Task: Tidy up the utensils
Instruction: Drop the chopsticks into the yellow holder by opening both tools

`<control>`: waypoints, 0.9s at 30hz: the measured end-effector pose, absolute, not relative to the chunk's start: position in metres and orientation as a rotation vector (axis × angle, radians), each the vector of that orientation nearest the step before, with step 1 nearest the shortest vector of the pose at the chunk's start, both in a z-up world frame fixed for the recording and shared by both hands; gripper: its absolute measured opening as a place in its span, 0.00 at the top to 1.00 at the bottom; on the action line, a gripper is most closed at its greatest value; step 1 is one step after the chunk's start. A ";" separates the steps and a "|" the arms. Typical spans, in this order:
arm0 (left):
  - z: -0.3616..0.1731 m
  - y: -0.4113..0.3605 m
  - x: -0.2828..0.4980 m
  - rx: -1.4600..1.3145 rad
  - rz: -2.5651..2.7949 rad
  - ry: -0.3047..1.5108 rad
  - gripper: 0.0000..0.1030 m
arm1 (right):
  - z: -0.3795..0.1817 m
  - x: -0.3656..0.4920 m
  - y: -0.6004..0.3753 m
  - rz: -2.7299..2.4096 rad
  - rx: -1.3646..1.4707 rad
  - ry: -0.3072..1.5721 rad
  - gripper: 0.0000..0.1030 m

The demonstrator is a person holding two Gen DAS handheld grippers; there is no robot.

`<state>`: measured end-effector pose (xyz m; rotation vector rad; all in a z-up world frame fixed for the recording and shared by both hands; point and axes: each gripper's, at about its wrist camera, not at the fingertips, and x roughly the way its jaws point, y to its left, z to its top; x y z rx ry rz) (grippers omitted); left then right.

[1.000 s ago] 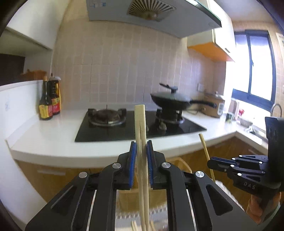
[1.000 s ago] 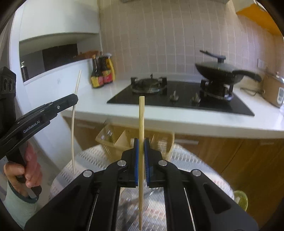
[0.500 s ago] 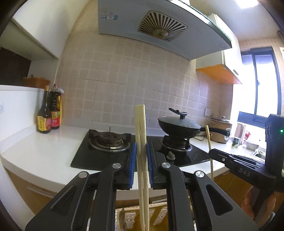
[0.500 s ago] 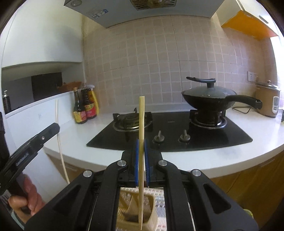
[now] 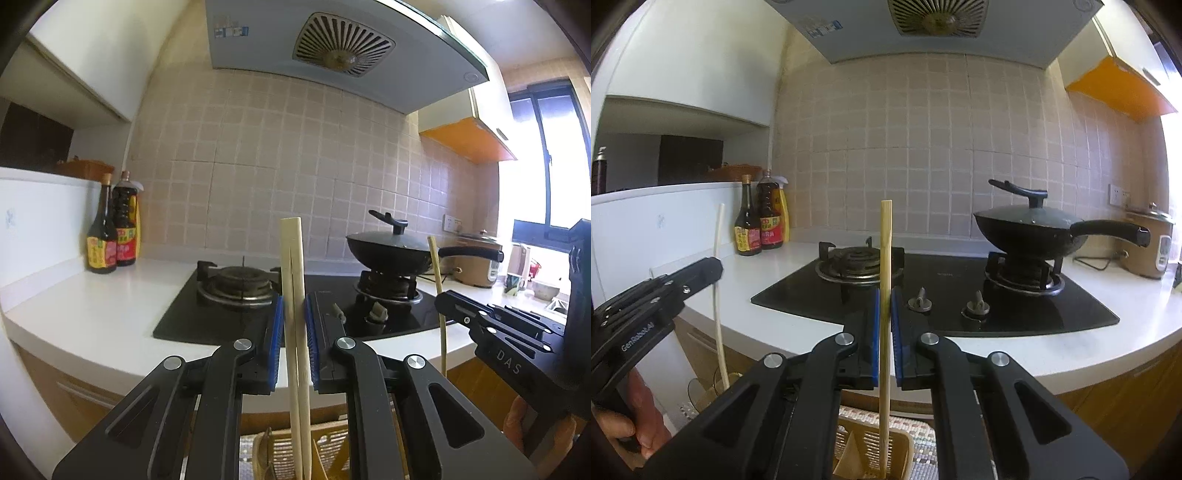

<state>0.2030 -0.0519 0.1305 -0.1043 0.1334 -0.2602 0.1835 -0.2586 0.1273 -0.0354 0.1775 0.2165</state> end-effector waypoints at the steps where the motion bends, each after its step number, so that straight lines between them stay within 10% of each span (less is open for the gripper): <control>1: 0.128 -0.052 0.203 -0.104 -0.260 0.133 0.90 | 0.125 0.183 -0.258 0.220 -0.043 0.184 0.96; 10: 0.121 -0.047 0.198 -0.111 -0.287 0.154 0.89 | 0.107 0.171 -0.257 0.259 -0.036 0.260 0.92; 16: 0.121 -0.039 0.182 -0.127 -0.296 0.172 0.63 | 0.105 0.149 -0.265 0.265 -0.003 0.293 0.52; 27: 0.132 -0.010 0.133 -0.202 -0.346 0.224 0.58 | 0.110 0.095 -0.276 0.228 0.009 0.387 0.51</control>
